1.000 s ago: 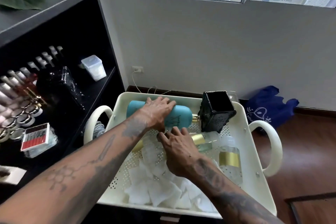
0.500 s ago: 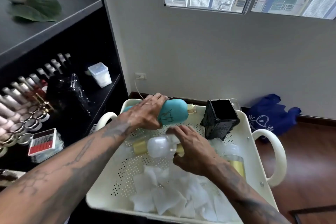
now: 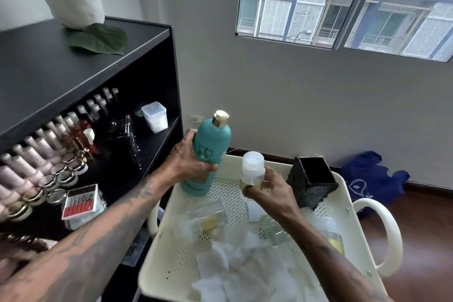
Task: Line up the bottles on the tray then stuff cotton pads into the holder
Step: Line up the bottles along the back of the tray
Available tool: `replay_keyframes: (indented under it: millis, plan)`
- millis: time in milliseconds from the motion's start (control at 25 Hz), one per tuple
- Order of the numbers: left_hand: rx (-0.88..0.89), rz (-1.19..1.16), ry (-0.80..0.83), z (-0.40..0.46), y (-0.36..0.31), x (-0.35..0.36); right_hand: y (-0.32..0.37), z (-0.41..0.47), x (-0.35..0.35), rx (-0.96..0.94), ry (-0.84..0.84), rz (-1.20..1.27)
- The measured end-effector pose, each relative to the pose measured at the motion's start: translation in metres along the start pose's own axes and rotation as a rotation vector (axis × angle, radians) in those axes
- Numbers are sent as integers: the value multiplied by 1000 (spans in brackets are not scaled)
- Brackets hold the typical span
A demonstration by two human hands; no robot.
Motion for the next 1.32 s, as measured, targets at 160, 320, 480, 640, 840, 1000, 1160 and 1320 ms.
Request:
replay_keyframes:
  millis: [160,320,480,640,840,1000,1160,1320]
  plan:
    - [-63,-11,72,5,10,-17,4,29,29,33,80,1]
    - [-88,1,108,0,23,-25,2,47,53,41,105,28]
    - [-43,-119,110,0,24,-20,6,56,52,44,114,12]
    - [-33,-155,104,-3,26,-16,14,22,47,36,17,-124]
    - [-56,-118,79,-5,33,-13,26,-51,82,-372,346,-599]
    - [-107,77,2,-12,32,-9,32,-53,108,-391,389,-1010]
    - [-87,191,-114,-25,25,-4,31,-47,105,-362,312,-933]
    - [4,112,-194,-27,2,-9,22,-51,63,-261,250,-451]
Point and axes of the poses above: each hand's wrist, its own z-axis towards the middle knuckle, its own x-axis out of the palm, y = z × x, the point moved 2 cm from there along z, towards the middle knuckle, and after that the axes turned 13 degrees about y, right-handed, at the moved point
